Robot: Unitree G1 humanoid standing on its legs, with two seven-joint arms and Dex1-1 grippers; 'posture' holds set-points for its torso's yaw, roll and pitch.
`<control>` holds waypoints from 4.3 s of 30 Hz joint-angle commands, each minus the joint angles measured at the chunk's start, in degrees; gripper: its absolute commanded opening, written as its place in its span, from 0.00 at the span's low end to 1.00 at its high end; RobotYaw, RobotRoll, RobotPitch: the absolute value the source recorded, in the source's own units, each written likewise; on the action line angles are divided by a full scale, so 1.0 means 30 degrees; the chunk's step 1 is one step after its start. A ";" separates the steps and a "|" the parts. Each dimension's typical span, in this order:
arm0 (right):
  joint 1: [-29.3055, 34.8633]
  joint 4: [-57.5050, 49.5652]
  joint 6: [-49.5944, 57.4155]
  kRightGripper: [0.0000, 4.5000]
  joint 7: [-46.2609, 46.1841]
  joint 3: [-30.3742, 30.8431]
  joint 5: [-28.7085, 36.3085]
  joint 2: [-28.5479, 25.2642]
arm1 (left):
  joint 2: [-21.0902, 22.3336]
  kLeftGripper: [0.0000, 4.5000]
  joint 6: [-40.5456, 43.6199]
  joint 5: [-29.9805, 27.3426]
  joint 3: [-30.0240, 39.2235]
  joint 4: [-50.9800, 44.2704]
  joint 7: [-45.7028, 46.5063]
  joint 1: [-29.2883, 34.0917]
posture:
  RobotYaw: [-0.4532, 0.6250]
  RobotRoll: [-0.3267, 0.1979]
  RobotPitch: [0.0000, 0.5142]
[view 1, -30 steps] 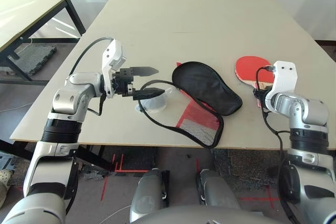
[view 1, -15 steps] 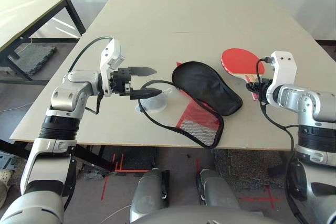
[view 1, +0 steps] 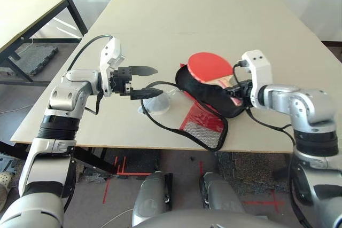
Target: Store the ping-pong paddle in its case and zip it.
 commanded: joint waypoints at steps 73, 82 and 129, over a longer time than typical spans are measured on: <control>0.5498 0.3325 -0.9362 0.99 0.5804 -0.8416 0.2526 -0.4004 | -0.9458 1.00 -0.7100 0.4781 -0.3140 1.0235 0.5676 -0.7422 | 0.37 0.62 0.12; 0.6172 0.3903 -0.8174 0.99 0.6313 -0.8379 0.4593 -0.3239 | -0.7452 1.00 -0.5203 0.4497 -0.3580 0.7812 0.2121 -0.5913 | 0.41 0.62 0.13; 0.8305 0.5096 -0.6616 0.01 0.5813 -0.5743 0.4792 -0.0253 | -0.2507 1.00 0.0264 0.2908 -0.2894 -0.0808 0.1777 -0.1108 | 0.50 0.62 0.12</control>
